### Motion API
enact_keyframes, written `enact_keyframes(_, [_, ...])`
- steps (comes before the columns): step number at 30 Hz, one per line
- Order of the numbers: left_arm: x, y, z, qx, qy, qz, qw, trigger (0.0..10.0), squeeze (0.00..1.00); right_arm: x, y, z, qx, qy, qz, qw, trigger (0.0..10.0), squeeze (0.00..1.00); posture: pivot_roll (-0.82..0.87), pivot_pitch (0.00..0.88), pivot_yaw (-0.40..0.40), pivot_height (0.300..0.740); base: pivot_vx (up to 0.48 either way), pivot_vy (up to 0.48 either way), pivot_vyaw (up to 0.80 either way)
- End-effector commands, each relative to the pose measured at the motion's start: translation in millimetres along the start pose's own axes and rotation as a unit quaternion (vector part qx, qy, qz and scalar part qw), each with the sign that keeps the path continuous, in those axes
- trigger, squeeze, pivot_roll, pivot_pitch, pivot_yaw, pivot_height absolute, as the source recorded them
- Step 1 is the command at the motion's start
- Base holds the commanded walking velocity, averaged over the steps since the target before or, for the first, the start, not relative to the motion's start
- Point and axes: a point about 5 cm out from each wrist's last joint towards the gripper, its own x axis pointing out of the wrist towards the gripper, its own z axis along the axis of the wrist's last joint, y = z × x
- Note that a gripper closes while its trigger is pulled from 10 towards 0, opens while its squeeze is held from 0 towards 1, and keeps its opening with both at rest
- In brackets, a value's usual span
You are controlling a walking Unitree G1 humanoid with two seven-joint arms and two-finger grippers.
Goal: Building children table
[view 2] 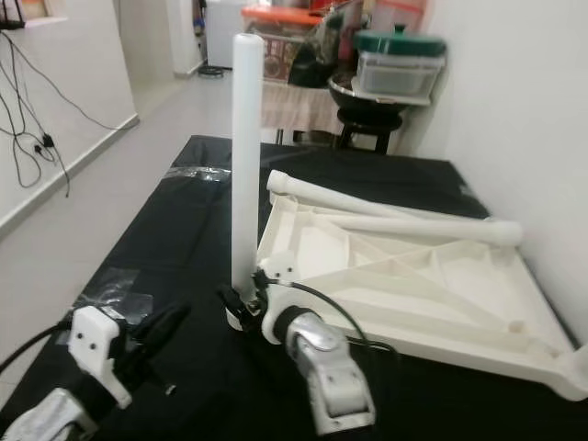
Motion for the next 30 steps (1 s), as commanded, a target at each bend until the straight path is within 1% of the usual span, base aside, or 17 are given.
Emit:
enact_keyframes(1, [0.4,-1.1,-3,0.0,0.008,0.002,1.0,10.0,0.0,-1.9,0.8,4,0.001,-0.008,0.01,1.0,10.0,1.0,0.02,0.0,-0.094,0.74,0.0,0.0,0.0])
enact_keyframes(4, [0.3,-1.2,-3,0.0,0.009,0.002,1.0,10.0,0.0,-6.5,-3.5,7,-0.007,-0.01,0.019,1.0,10.0,1.0,0.02,0.0,-0.094,0.74,0.0,0.0,0.0])
enact_keyframes(5, [0.5,-1.2,-4,0.0,0.009,0.002,1.0,10.0,0.0,-17.2,-12.5,9,-0.025,0.0,0.046,0.999,10.0,1.0,0.01,0.0,-0.094,0.74,0.0,0.0,0.0])
enact_keyframes(8, [0.4,-1.2,-4,0.0,0.009,0.001,1.0,10.0,0.0,-24.2,-17.7,9,-0.039,0.007,0.062,0.997,10.0,1.0,0.01,0.0,-0.095,0.74,0.0,0.0,0.0])
enact_keyframes(9, [0.3,-1.5,-4,0.003,0.011,0.002,1.0,10.0,0.0,-32.5,-21.8,8,-0.052,0.016,0.083,0.995,10.0,0.82,0.01,0.0,-0.096,0.74,0.0,0.0,0.0])
enact_keyframes(10, [0.2,-1.6,-4,0.005,0.013,0.002,1.0,10.0,0.0,-37.9,-23.6,8,-0.058,0.023,0.098,0.993,10.0,0.0,0.01,0.0,-0.096,0.74,0.0,0.0,0.0])
enact_keyframes(12, [-0.7,-1.5,-4,0.012,0.019,0.004,1.0,10.0,0.0,-44.5,-29.3,8,-0.064,0.028,0.092,0.993,10.0,0.0,0.0,0.0,-0.086,0.74,0.0,0.0,0.0])
enact_keyframes(13, [-1.9,-0.2,-3,0.025,0.032,0.012,0.999,10.0,0.0,-49.5,-38.7,8,-0.069,0.031,0.06,0.995,10.0,0.0,-0.01,0.0,-0.079,0.74,0.0,0.0,0.0])
enact_keyframes(14, [-1.9,-0.2,-3,0.025,0.032,0.012,0.999,10.0,0.0,-49.5,-38.7,8,-0.069,0.031,0.06,0.995,10.0,0.0,-0.01,0.0,-0.079,0.74,0.0,0.0,0.0])
enact_keyframes(15, [-2.8,2.2,0,0.043,0.043,0.021,0.998,10.0,0.0,-53.7,-47.8,9,-0.063,0.023,0.018,0.998,10.0,0.0,-0.02,0.0,-0.074,0.74,0.0,0.0,0.0])
enact_keyframes(17, [-3.4,4.0,3,0.056,0.049,0.028,0.997,10.0,0.0,-56.6,-53.6,11,-0.058,0.016,-0.01,0.998,10.0,0.0,-0.02,0.0,-0.069,0.74,0.0,0.0,0.0])
enact_keyframes(19, [-1.3,9.9,16,0.07,0.037,0.046,0.996,10.0,0.0,-63.1,-62.2,12,-0.041,0.0,-0.064,0.997,10.0,0.0,-0.03,0.0,-0.058,0.74,0.0,0.0,0.0])
enact_keyframes(24, [-0.6,11.9,21,0.073,0.031,0.052,0.996,10.0,0.0,-65.7,-64.6,12,-0.037,-0.003,-0.076,0.996,10.0,0.0,-0.03,0.0,-0.056,0.74,0.0,0.0,0.0])
enact_keyframes(27, [3.2,21.7,30,0.071,0.015,0.098,0.993,10.0,0.0,-71.3,-62.6,10,-0.026,-0.009,-0.085,0.996,10.0,0.0,-0.03,0.0,-0.042,0.74,0.0,0.0,0.0])
enact_keyframes(28, [5.8,29.4,27,0.087,0.028,0.137,0.986,10.0,0.0,-75.7,-60.9,7,-0.019,-0.012,-0.096,0.995,10.0,0.0,-0.05,0.0,-0.041,0.74,0.0,0.0,0.0])
enact_keyframes(29, [5.8,29.4,27,0.087,0.028,0.137,0.986,10.0,0.0,-75.7,-60.9,7,-0.019,-0.012,-0.096,0.995,10.0,0.0,-0.05,0.0,-0.041,0.74,0.0,0.0,0.0])
enact_keyframes(30, [7.4,34.1,24,0.1,0.04,0.163,0.981,10.0,0.0,-78.6,-59.7,5,-0.015,-0.014,-0.105,0.994,10.0,0.0,-0.05,0.0,-0.041,0.74,0.0,0.0,0.0])
